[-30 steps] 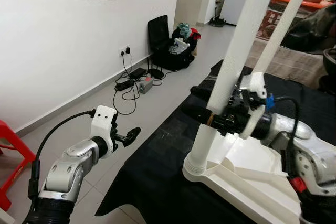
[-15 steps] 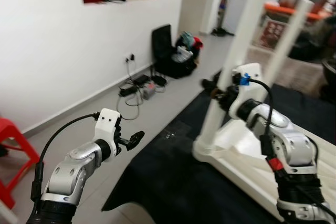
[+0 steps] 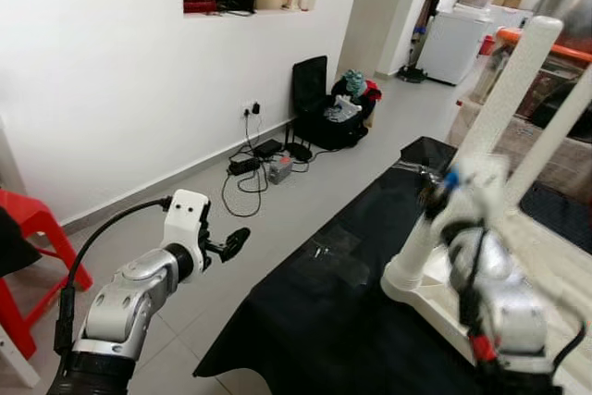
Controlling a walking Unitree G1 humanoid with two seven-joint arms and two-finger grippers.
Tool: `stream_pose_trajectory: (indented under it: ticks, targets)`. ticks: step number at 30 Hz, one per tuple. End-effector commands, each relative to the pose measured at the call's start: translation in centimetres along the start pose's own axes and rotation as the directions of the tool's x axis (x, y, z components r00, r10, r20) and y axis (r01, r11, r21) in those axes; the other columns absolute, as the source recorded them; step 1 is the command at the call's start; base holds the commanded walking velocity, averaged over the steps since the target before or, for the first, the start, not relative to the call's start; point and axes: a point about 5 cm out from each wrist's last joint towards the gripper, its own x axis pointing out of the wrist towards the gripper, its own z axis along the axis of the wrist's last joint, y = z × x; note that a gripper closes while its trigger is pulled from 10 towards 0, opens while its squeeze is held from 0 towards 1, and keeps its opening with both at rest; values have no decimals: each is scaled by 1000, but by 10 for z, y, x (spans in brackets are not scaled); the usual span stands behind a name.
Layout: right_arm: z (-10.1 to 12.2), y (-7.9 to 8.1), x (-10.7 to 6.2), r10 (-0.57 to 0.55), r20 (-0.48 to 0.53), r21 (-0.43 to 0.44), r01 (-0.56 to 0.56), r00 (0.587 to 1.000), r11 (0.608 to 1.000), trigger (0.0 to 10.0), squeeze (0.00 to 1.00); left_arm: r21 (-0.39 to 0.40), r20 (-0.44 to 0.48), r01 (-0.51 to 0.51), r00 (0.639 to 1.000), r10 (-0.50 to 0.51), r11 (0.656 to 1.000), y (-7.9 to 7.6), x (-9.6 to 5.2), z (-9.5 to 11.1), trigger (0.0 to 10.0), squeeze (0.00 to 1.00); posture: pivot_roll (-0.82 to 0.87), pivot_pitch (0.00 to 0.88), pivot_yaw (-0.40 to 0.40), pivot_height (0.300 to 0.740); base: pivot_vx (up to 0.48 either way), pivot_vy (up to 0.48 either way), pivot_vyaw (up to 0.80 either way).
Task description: Building children table
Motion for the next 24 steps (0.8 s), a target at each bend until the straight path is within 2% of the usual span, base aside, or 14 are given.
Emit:
stream_pose_trajectory:
  ticks: [1, 3, 4, 5, 7, 8, 9, 10, 11, 16, 21, 22, 23, 24]
  targets:
    - [21, 2, 4, 89, 77, 14, -91, 993, 996, 10000, 961, 7, 1, 13, 1000, -13, 1000, -3, 3, 1, 10000, 0, 91, 0, -96, 740, 0, 0, 0]
    - [28, 7, 5, 147, 105, 17, -149, 984, 989, 10000, 961, 5, 1, 13, 1000, -13, 1000, -2, 3, 1, 10000, 0, 91, 0, -96, 740, 0, 0, 0]
    - [53, 23, -4, 444, 203, -6, -452, 873, 892, 10000, 0, 0, -2, 21, 1000, -21, 1000, -4, 2, -1, 10000, 0, 91, 0, -98, 740, 0, 0, 0]
    - [60, 27, -10, 535, 233, -24, -545, 812, 838, 10000, 0, -2, -3, 25, 1000, -25, 1000, -6, 2, -1, 10000, 0, 92, 0, -98, 740, 0, 0, 0]
    - [64, 30, -14, 587, 249, -39, -598, 770, 801, 10000, 0, -2, -3, 28, 1000, -28, 1000, -6, 2, -2, 10000, 0, 92, 0, -98, 740, 0, 0, 0]
    - [71, 32, -25, 687, 274, -85, -695, 673, 714, 10000, 0, -2, -2, 32, 999, -32, 999, -7, 3, -1, 10000, 0, 98, 0, -103, 740, 0, 0, 0]
    - [71, 32, -25, 687, 274, -85, -695, 673, 714, 10000, 0, -2, -2, 32, 999, -32, 999, -7, 3, -1, 10000, 0, 98, 0, -103, 740, 0, 0, 0]
    - [81, 36, -39, 802, 290, -140, -805, 523, 576, 10000, 0, -1, 2, 37, 999, -37, 999, -9, 2, 0, 10000, 0, 105, 0, -108, 740, 0, 0, 0]
    - [81, 36, -39, 802, 290, -140, -805, 523, 576, 10000, 0, -1, 2, 37, 999, -37, 999, -9, 2, 0, 10000, 0, 105, 0, -108, 740, 0, 0, 0]
    - [90, 41, -44, 893, 289, -153, -904, 345, 399, 10000, 0, 1, 4, 37, 999, -37, 999, -8, 1, 0, 10000, 0, 115, 0, -114, 740, 0, 0, 0]
    - [84, 47, -35, 909, 263, -143, -918, 324, 369, 10000, 0, 5, 1, 41, 999, -41, 999, -9, 0, 0, 10000, 0, 129, 0, -122, 740, 0, 0, 0]
    - [83, 49, -31, 904, 267, -129, -918, 333, 376, 5412, 0, 6, 0, 42, 999, -42, 999, -9, -1, 0, 10000, 0, 132, 0, -123, 740, 0, 0, 0]
    - [83, 50, -29, 903, 272, -120, -919, 334, 376, 5412, 0, 7, 0, 43, 999, -42, 999, -9, -1, 0, 10000, 0, 132, 0, -123, 740, 0, 0, 0]
    - [84, 49, -24, 885, 283, -100, -906, 371, 412, 0, 0, 8, -1, 42, 999, -42, 999, -8, -2, 0, 10000, 0, 133, 0, -123, 740, 0, 0, 0]
